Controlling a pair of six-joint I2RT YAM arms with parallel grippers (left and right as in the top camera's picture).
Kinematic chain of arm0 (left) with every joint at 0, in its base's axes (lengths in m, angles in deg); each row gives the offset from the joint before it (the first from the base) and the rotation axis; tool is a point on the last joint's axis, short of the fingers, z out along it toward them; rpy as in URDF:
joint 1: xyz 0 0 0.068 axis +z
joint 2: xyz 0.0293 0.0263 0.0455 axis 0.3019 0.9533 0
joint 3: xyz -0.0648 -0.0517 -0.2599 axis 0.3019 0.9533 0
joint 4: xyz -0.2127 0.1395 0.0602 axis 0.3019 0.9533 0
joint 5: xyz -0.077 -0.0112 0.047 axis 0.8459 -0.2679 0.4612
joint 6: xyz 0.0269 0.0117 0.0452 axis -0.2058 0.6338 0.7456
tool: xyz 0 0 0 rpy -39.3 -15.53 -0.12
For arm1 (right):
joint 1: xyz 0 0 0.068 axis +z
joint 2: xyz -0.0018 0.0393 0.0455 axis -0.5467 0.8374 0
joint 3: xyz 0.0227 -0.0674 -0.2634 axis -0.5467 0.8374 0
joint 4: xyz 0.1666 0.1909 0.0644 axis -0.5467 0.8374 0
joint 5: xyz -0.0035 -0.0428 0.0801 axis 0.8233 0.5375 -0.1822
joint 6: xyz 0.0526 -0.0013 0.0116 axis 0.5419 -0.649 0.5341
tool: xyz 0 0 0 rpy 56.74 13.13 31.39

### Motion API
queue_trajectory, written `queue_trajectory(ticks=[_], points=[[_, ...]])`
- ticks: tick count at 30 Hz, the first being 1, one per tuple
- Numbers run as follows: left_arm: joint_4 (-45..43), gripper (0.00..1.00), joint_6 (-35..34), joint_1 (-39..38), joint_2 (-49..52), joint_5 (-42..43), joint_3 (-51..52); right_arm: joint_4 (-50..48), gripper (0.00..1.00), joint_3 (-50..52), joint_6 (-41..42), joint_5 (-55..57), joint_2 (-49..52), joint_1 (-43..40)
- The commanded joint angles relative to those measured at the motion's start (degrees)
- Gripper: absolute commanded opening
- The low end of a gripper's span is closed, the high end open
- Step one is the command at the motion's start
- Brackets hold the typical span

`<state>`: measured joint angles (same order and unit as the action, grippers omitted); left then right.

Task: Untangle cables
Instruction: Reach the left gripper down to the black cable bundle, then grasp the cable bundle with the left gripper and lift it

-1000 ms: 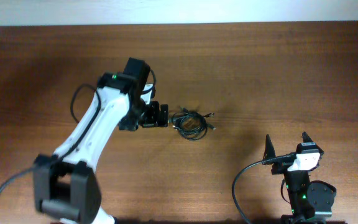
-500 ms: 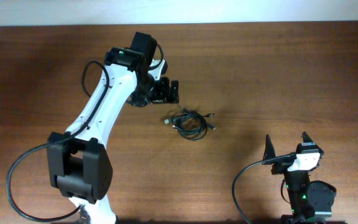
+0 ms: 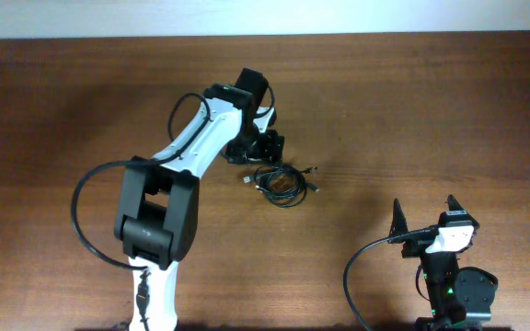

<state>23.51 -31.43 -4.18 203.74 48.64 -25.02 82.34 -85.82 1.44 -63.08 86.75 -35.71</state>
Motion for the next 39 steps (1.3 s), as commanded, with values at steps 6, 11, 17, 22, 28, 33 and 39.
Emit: queue_trajectory(ticks=[6,11,17,22,28,33,39], points=[[0.5,0.28,0.9,-2.0,2.7,-1.7,-0.8,0.2,0.99,0.4,0.2,0.5,-0.4,0.3],[0.5,0.3,0.9,-3.5,2.7,-4.5,-0.8,0.2,0.98,0.4,0.2,0.5,-0.4,0.3],[0.7,0.29,0.9,-3.8,2.8,-7.8,-0.8,0.2,0.98,0.4,0.2,0.5,-0.4,0.3],[0.7,0.27,1.0,-3.8,2.8,-7.8,-0.5,0.2,0.98,0.4,0.2,0.5,-0.4,0.3],[0.7,0.15,2.0,-3.8,2.8,-7.8,0.9,0.2,0.98,0.4,0.2,0.5,-0.4,0.3],[-0.4,0.0,2.0,-3.7,2.8,-7.7,0.9,0.2,0.98,0.4,0.2,0.5,-0.4,0.3],[4.2,0.0,2.0,-3.7,2.3,-5.3,-5.6,0.2,0.98,0.4,0.2,0.5,-0.4,0.3]])
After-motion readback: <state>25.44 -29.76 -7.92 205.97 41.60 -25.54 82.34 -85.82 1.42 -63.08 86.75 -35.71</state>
